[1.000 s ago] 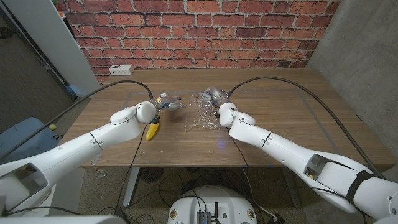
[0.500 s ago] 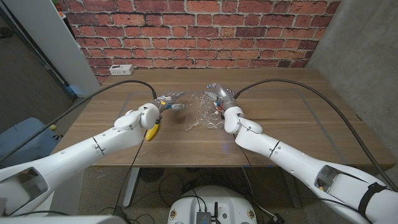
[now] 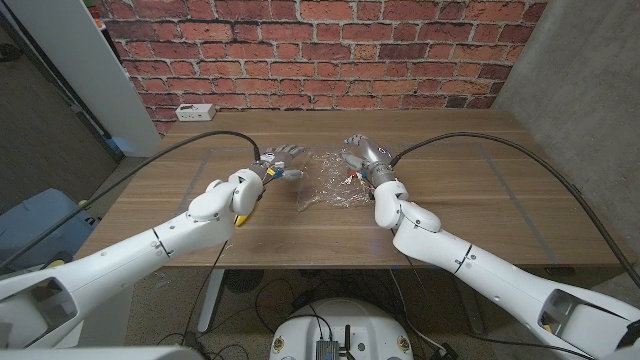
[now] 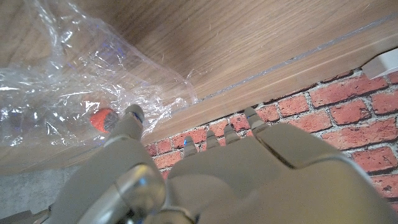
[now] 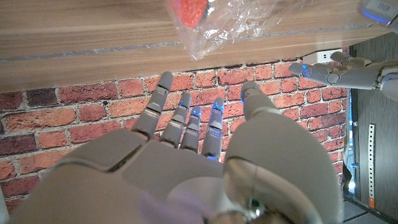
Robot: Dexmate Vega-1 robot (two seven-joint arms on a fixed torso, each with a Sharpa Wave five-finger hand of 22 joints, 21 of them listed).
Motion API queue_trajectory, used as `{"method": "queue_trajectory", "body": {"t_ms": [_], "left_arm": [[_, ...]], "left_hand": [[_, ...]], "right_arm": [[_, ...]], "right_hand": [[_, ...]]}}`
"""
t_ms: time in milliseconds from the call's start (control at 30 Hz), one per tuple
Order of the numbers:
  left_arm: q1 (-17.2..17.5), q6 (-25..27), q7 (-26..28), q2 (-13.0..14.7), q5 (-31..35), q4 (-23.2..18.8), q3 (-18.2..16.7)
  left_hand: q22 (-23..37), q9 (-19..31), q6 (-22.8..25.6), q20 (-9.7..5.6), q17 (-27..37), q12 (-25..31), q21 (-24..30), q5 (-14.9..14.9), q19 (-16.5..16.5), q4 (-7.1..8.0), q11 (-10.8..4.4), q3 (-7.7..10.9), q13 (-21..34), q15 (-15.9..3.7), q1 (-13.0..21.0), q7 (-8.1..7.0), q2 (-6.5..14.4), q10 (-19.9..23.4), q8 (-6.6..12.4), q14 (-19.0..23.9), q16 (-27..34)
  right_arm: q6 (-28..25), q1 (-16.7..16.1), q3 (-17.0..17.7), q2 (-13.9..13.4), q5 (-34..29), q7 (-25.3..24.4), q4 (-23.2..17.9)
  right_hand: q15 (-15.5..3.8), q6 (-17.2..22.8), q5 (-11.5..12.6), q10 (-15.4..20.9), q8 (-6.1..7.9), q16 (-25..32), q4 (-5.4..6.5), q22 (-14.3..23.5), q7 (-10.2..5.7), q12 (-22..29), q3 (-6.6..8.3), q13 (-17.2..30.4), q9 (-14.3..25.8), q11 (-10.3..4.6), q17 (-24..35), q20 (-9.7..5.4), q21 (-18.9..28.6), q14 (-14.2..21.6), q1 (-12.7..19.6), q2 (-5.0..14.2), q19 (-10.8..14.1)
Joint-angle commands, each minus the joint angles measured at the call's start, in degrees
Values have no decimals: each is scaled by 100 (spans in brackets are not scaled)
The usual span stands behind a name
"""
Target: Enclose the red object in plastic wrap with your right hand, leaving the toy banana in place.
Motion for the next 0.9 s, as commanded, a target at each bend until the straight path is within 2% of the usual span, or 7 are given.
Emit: {"method": "queue_trajectory", "body": {"t_ms": [33, 100, 400, 633, 900], "left_arm": [[165, -79, -309, -54, 664, -232, 24], [197, -107, -369, -61, 755, -267, 24], [258, -286, -663, -135, 1175, -321, 48], [269, -508, -903, -194, 1362, -303, 31], [278, -794, -1126, -291, 1451, -233, 40]], "left_hand": [[12, 19, 83, 37, 18, 53, -47, 44, -454, -39, -16, 7, 18, 93, 127, -19, -44, -22, 50, -263, 26], [7, 27, 215, 76, 20, 89, -41, 81, -361, -51, -8, -13, 18, 99, 281, -16, -156, 40, 102, -196, 61], [1, 31, 356, 116, 20, 81, -86, 134, -363, -50, 11, -32, 17, 178, 507, -25, -280, -3, 142, -249, 43], [-2, 33, 438, 140, 21, 63, -147, 181, -409, -44, 33, -32, 18, 234, 750, -33, -355, -78, 155, -348, 22], [0, 32, 471, 164, 22, 55, -195, 213, -442, -34, 69, -44, 19, 289, 944, -35, -424, -134, 147, -437, 15]], "right_arm": [[-669, -469, -8, -590, -514, 427, -942], [-755, -547, 7, -653, -542, 510, -1053], [-1134, -763, -72, -898, -818, 865, -1444], [-1454, -787, -234, -1088, -1079, 1302, -1694], [-1734, -732, -426, -1314, -1334, 1896, -1925]], "right_hand": [[-68, 84, -30, -69, 63, -41, 7, 4, -36, 38, 61, -6, 15, -43, 4, -12, -61, -101, 110, -23, -88], [-66, 135, -39, -106, 83, -58, -7, 4, -44, 38, 74, -8, 18, -45, -5, -11, -82, -152, 169, -45, -120], [75, 243, -80, -361, 109, -162, 6, 1, -210, 20, 132, -23, 26, -112, -39, -5, -203, -538, 424, -117, -306], [194, 24, -84, -646, 23, -243, 41, -1, -288, -3, 152, -35, 29, -127, -66, -15, -338, -904, 535, -186, -537], [267, -126, -66, -869, -16, -272, 41, -3, -340, -5, 186, -45, 30, -103, -103, -29, -460, -1132, 608, -288, -746]]}}
